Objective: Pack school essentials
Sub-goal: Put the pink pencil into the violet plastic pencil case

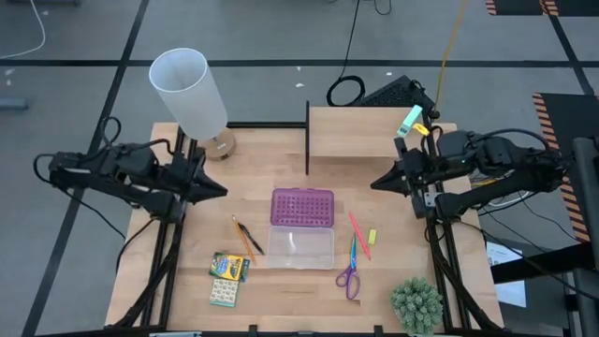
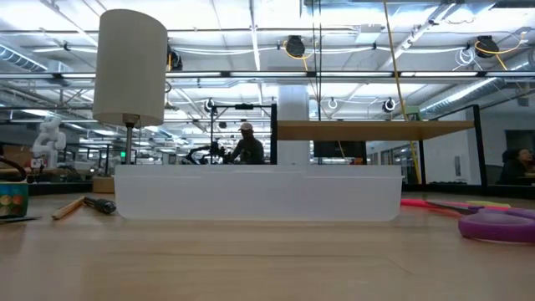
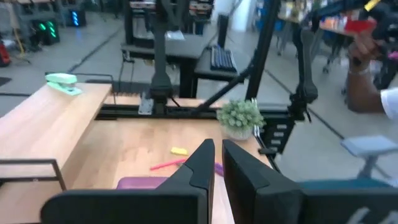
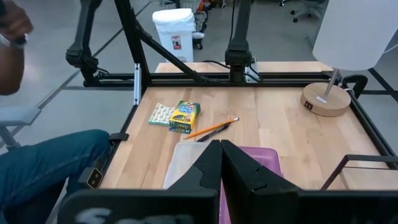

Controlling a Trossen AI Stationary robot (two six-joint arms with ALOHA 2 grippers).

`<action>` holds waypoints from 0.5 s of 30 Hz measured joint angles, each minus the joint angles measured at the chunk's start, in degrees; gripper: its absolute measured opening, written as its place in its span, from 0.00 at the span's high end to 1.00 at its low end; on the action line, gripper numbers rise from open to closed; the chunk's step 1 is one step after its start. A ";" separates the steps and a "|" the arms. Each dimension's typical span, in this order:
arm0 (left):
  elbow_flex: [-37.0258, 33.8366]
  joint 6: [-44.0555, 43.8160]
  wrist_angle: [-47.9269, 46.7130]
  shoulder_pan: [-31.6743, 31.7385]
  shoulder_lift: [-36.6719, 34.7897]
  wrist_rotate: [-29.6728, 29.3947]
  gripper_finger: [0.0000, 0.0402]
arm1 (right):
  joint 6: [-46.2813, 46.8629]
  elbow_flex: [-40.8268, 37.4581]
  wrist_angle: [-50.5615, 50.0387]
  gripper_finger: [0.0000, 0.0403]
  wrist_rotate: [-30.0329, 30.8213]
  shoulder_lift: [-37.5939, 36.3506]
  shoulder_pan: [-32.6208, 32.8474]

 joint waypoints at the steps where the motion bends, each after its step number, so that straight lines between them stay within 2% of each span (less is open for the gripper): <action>1: 2.39 0.23 -1.99 -0.33 1.77 -0.01 0.92 | 0.00 -0.19 0.02 1.00 0.00 0.00 0.00; 9: 20.38 0.02 -17.13 -3.20 14.03 -3.93 0.92 | 0.44 -1.33 0.10 1.00 0.00 0.00 0.00; 12: 23.49 -0.41 -19.08 -4.86 16.85 -4.76 0.92 | 1.40 -1.94 0.10 1.00 0.00 -0.02 0.00; 15: 23.76 -0.85 -19.20 -7.13 18.34 -6.29 0.92 | 2.88 -2.99 0.15 1.00 0.02 -0.02 0.00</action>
